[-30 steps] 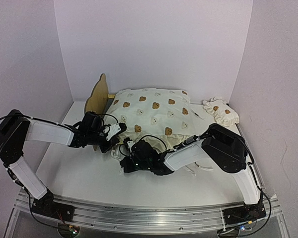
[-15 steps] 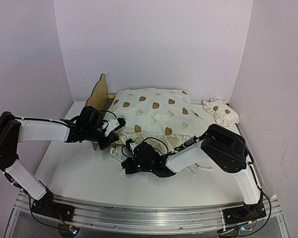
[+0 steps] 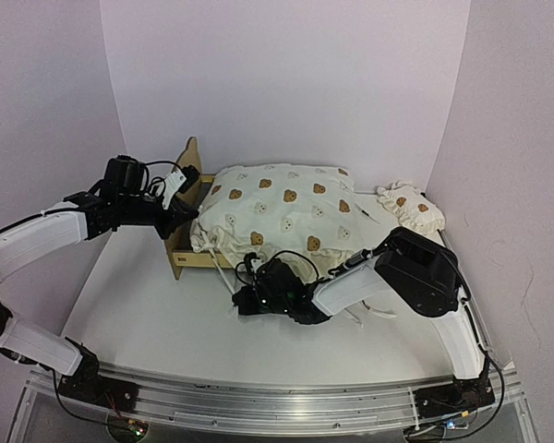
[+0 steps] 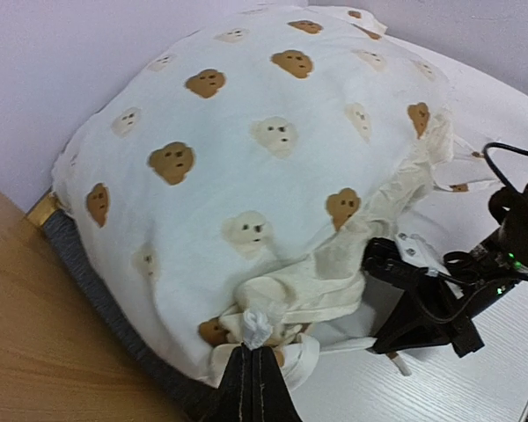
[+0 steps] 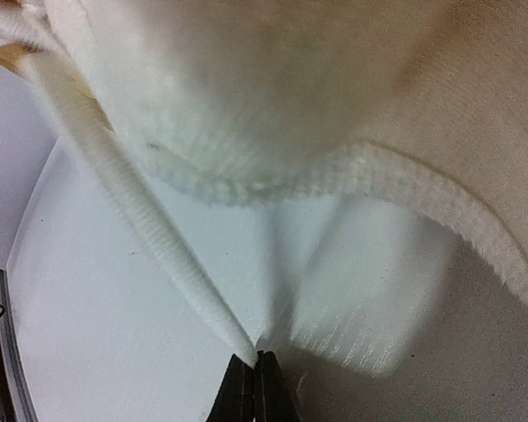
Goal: Set up the pet bed
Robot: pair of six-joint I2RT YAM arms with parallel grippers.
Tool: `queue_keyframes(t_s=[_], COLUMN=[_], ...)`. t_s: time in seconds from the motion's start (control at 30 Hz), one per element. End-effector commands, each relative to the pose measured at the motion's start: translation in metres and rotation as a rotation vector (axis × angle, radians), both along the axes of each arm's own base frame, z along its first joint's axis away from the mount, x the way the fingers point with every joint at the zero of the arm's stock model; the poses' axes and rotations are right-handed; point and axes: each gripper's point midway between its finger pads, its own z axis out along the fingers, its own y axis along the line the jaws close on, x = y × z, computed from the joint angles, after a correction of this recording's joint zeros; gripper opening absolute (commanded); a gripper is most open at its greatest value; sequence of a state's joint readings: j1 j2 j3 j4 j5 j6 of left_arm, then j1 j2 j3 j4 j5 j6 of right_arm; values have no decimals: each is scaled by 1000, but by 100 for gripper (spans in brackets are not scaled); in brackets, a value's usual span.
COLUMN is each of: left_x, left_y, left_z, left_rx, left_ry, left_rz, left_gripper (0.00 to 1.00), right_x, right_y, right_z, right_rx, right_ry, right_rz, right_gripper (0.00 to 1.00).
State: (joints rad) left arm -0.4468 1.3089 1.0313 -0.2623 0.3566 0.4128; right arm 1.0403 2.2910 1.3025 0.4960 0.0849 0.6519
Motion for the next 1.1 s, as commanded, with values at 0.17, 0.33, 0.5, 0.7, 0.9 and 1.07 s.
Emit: queue_keyframes(t_s=[0.17,0.33,0.5,0.7,0.9,1.07], left_x=[37,40,48,50,40,-1], left_y=[55,76,95,99,91,66], left_z=[63,69,78,77,66,38], left_rx=[46,122,138,134,110,147], left_ry=[-226,-307,-333,-330,-297,-271], left_rz=[181,217,260,264,211,-32], left_gripper=[0,0,0,0,0,0], right_x=[-3,-19,-36,-44,-42,-58], right_y=[-36,-57,-78,-82,-65,-30], right_z=[-47,-60,-71,-72,-55,-29], right_rx=[-170,-248,-314,-350,-328,-292], right_ry=[94,140,190,195,160,84], right_rz=[-53,-40,-23,17,83,270], right_gripper=[0,0,0,0,0,1])
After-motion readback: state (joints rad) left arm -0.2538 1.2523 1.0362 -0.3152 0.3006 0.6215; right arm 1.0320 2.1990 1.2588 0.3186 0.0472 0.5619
